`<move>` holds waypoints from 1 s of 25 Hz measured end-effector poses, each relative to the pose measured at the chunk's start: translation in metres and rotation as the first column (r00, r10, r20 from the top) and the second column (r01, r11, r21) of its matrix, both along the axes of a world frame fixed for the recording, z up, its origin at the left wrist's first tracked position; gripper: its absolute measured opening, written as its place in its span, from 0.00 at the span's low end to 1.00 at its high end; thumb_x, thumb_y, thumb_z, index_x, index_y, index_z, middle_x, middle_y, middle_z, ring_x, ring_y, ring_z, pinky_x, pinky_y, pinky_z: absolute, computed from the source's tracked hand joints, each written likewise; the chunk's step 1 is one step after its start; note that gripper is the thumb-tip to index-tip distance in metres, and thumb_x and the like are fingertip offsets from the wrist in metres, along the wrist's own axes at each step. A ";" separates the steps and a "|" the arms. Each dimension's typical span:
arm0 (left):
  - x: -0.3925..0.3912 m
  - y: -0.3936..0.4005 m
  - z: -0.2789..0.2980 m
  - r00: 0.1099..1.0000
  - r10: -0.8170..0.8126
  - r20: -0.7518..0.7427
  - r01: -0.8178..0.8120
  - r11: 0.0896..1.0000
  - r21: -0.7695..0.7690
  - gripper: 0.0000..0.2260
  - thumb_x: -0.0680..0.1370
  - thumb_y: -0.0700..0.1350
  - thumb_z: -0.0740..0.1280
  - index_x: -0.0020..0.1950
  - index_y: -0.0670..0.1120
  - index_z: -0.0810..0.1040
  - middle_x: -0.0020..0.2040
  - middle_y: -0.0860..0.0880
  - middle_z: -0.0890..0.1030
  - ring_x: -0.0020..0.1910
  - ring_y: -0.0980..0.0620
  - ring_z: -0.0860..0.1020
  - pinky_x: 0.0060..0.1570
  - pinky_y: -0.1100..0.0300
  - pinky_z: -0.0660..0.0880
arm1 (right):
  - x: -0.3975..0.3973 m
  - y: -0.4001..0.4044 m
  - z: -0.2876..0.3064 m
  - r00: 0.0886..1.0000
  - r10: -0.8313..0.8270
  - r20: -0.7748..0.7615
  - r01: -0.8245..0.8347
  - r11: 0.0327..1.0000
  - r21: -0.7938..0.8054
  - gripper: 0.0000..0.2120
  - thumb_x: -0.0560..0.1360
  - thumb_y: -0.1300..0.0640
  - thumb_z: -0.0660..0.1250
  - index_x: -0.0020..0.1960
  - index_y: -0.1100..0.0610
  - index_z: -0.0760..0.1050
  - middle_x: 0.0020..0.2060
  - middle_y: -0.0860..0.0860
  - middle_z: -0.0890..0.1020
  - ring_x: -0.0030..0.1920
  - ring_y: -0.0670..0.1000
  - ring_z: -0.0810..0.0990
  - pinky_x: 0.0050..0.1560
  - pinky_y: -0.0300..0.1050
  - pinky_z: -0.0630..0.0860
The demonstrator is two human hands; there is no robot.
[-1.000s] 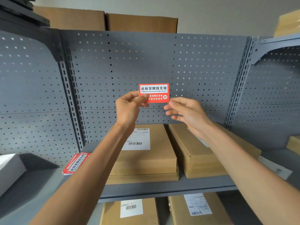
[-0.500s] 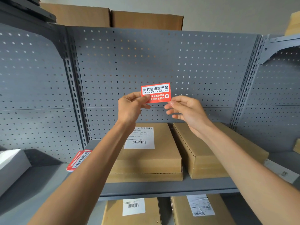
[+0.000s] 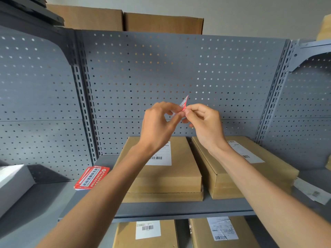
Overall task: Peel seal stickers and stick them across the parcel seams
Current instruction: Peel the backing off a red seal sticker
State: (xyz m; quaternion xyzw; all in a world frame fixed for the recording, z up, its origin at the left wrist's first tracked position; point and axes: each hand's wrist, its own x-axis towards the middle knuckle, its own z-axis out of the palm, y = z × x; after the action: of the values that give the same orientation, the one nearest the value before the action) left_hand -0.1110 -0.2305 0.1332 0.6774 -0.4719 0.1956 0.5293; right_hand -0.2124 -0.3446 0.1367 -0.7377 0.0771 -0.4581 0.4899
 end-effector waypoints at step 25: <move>0.007 0.004 -0.004 0.985 0.049 0.163 -0.052 0.999 0.012 0.06 0.81 0.47 0.71 0.50 0.49 0.87 0.45 0.54 0.86 0.47 0.52 0.82 0.47 0.49 0.79 | -0.003 -0.004 -0.008 0.996 0.084 -0.035 -0.084 0.996 -0.003 0.05 0.80 0.62 0.70 0.52 0.63 0.83 0.46 0.54 0.89 0.45 0.49 0.87 0.44 0.39 0.80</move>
State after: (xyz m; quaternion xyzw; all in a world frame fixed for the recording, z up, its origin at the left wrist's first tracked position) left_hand -0.1044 -0.2263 0.1296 0.6752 -0.4980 0.2598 0.4783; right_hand -0.2153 -0.3486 0.1284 -0.7494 0.0535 -0.4242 0.5055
